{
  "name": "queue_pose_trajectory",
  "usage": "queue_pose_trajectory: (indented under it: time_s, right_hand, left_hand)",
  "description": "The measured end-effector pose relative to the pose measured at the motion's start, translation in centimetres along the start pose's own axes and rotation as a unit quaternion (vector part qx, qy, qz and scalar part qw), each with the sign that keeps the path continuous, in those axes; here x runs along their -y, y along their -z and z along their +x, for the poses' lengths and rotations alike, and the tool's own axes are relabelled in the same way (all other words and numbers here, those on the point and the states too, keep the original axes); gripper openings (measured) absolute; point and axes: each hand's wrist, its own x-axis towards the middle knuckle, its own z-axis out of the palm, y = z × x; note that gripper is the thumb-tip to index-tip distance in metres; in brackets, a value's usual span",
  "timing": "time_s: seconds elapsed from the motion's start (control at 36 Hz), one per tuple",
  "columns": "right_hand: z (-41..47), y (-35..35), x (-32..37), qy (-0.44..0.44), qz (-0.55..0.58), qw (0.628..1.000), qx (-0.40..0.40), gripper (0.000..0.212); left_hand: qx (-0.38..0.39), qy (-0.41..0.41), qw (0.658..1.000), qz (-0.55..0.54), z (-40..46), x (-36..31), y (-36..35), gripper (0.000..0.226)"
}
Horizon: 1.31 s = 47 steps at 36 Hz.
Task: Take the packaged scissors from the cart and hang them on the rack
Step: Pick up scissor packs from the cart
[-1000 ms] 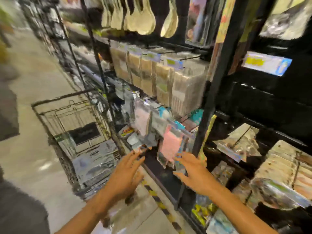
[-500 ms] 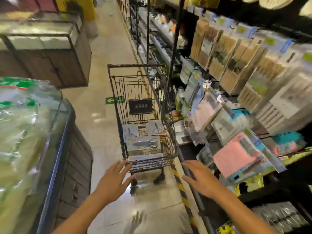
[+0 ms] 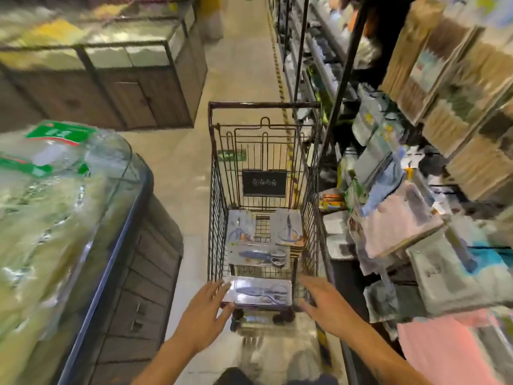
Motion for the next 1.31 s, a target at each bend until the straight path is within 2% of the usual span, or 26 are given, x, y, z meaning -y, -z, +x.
queue_pose_trajectory:
  time_s: [0.17, 0.28, 0.5, 0.67, 0.83, 0.92, 1.03, 1.14, 1.31]
  right_hand:
    - [5.2, 0.5, -1.5, 0.012, 0.022, 0.999, 0.047, 0.053]
    - [8.2, 0.1, -2.1, -0.016, 0.024, 0.996, 0.081, 0.050]
    - [12.8, -0.8, -3.2, -0.039, -0.015, 0.989, 0.139, 0.053]
    - [16.1, -2.8, -4.8, -0.080, 0.019, 0.985, 0.152, 0.057]
    - [20.1, -7.2, -6.1, -0.093, 0.069, 0.984, 0.136, 0.031]
    - [22.2, -9.6, -6.8, -0.090, 0.002, 0.981, 0.170, 0.041]
    - [24.6, -12.7, -8.0, -0.109, 0.001, 0.966, 0.234, 0.052]
    - [26.8, -15.5, -8.9, -0.118, 0.070, 0.967, 0.215, 0.041]
    - [29.0, -19.8, -10.6, -0.076, 0.031, 0.981, 0.174, 0.057]
  left_hand:
    - [0.002, 0.044, 0.998, -0.045, 4.1, -1.2, -0.7, 0.060]
    - [0.000, 0.056, 0.996, -0.071, 7.0, -1.6, -1.6, 0.058]
    - [0.056, 0.066, 0.991, -0.105, 13.7, 0.2, -3.6, 0.060]
    - [0.093, 0.086, 0.986, -0.108, 17.7, 2.4, -5.5, 0.060]
    - [0.132, 0.100, 0.982, -0.097, 21.4, 4.1, -9.6, 0.063]
    - [0.164, 0.128, 0.974, -0.086, 23.1, 5.3, -12.1, 0.066]
    - [0.197, 0.141, 0.968, -0.068, 24.7, 7.0, -15.3, 0.066]
    - [0.198, 0.160, 0.963, -0.086, 25.4, 8.5, -17.8, 0.068]
    - [0.197, 0.149, 0.966, -0.073, 25.3, 10.1, -20.0, 0.072]
